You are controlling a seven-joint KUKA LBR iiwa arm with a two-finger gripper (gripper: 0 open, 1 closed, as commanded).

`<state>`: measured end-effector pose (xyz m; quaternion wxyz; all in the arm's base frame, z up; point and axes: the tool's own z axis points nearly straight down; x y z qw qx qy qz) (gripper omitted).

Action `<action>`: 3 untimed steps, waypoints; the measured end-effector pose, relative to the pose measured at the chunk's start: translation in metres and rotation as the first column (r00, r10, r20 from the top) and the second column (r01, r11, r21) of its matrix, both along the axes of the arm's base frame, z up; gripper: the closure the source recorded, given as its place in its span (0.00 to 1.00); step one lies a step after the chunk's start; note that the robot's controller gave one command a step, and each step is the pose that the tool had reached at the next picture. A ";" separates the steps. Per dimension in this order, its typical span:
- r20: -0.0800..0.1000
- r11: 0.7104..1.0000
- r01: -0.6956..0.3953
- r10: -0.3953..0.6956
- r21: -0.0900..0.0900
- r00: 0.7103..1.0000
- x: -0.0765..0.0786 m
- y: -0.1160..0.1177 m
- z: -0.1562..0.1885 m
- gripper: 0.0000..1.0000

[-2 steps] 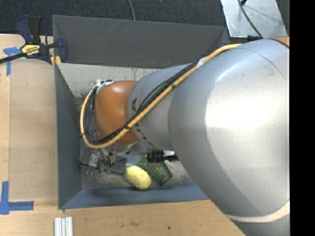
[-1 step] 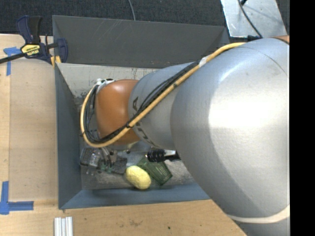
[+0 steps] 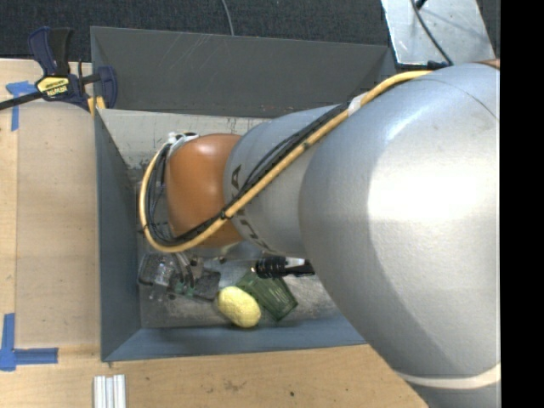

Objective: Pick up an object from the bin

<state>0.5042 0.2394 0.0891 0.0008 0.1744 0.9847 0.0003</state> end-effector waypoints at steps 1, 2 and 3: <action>-0.001 1.000 0.000 0.000 0.000 1.000 0.000 0.000 0.008 1.00; -0.006 1.000 0.001 -0.001 -0.003 1.000 -0.001 -0.001 0.021 1.00; -0.005 1.000 0.000 0.000 -0.002 1.000 -0.001 -0.001 0.041 1.00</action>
Offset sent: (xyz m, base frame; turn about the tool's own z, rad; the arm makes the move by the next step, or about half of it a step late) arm 0.0000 -0.0002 0.0721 0.0000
